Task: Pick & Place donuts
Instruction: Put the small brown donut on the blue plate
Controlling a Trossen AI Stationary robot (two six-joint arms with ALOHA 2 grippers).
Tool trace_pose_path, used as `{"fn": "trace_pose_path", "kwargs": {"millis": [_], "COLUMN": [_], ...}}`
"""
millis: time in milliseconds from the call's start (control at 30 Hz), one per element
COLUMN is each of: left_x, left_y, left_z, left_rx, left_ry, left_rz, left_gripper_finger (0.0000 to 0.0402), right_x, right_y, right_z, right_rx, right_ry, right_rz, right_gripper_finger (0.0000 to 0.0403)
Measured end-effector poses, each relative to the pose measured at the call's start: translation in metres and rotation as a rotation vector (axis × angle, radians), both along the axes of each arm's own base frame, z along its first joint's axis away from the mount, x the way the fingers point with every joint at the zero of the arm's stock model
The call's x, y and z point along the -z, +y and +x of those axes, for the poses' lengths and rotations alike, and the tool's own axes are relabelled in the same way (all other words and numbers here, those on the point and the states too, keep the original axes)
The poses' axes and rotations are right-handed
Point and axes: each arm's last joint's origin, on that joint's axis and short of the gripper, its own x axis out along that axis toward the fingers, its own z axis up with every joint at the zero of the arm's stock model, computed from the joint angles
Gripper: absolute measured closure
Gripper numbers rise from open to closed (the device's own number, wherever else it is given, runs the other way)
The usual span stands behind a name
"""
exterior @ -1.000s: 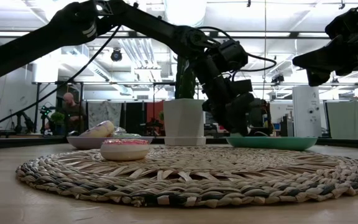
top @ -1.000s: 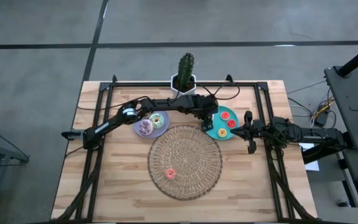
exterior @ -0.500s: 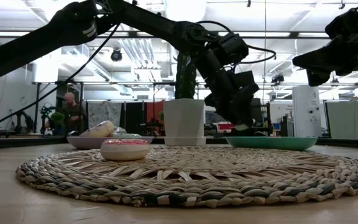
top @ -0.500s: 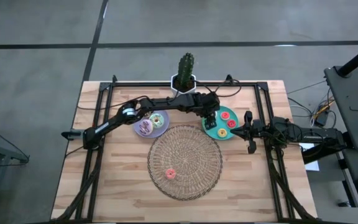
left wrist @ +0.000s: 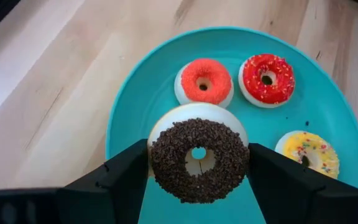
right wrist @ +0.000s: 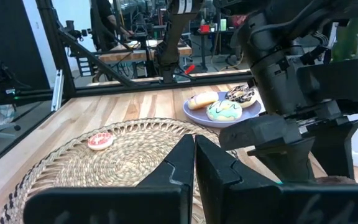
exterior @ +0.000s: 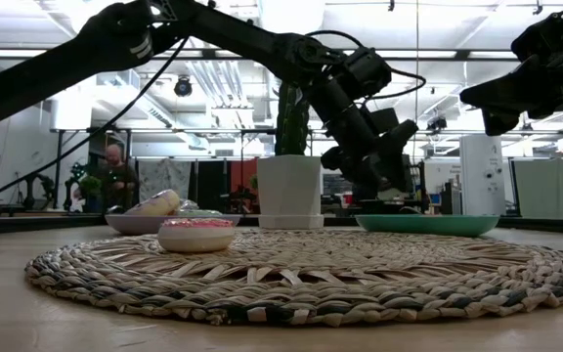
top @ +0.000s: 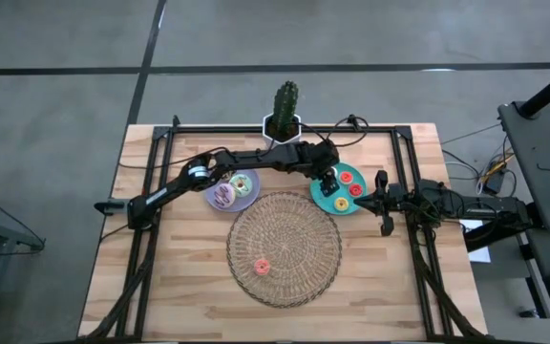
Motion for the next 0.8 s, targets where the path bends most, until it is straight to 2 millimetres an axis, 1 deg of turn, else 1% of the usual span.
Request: {"fn": "trace_pose_path", "kwargs": {"millis": [233, 333, 500, 800], "left_x": [0.001, 0.004, 0.006, 0.013], "left_y": [-0.002, -0.005, -0.007, -0.008], "left_z": [0.000, -0.003, -0.005, -0.007], "left_rx": [0.005, 0.021, 0.076, 0.093], "left_ry": [0.007, 0.053, 0.081, 0.112], "left_rz": [-0.009, -0.034, -0.044, -0.044], "left_gripper_finger": [0.0170, 0.0170, 0.0170, 0.0170], "right_x": [0.000, 0.000, 0.000, 0.000], "right_y": [0.000, 0.000, 0.000, 0.000], "right_z": [0.000, 0.000, 0.000, 0.000], "right_rx": [0.000, 0.000, 0.000, 0.000], "right_ry": [0.000, 0.000, 0.000, 0.000], "right_rz": [0.000, 0.000, 0.000, 0.000], "right_gripper_finger": [0.0394, 0.0394, 0.0394, 0.0394]}}
